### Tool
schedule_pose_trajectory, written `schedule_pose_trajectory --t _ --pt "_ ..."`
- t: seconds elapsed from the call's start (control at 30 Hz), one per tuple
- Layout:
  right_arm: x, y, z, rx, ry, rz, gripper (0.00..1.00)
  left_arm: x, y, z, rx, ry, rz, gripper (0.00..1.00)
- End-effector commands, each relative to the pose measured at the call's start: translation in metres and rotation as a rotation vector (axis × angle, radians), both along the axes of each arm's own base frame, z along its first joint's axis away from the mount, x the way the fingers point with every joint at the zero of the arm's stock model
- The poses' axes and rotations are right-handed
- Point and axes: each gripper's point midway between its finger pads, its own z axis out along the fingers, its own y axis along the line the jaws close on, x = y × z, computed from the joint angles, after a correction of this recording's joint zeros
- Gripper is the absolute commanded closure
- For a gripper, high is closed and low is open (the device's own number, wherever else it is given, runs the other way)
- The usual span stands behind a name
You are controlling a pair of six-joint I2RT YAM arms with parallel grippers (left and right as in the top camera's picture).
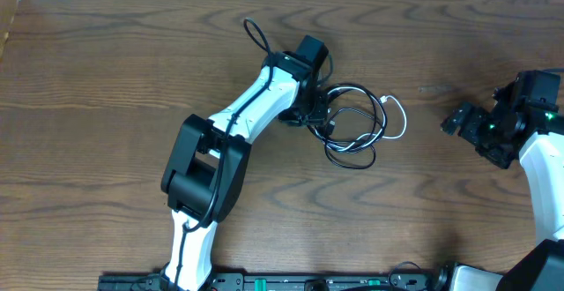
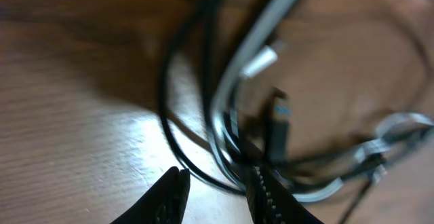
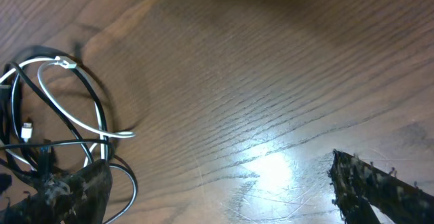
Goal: Untangle cables
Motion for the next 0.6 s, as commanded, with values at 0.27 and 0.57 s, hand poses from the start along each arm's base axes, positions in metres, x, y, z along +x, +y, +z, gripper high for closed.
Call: schedule_pose_trajectory --t 0.27,0.57 --pt "0.003 -0.003 0.008 -0.013 -0.02 -0.008 0.01 0.004 0.016 -0.036 0.113 0.032 0.117 0.7" --pt "0.006 0.008 0.01 0.03 -0.035 0.026 0.01 0.016 0.009 -0.047 0.09 -0.004 0.12 0.73"
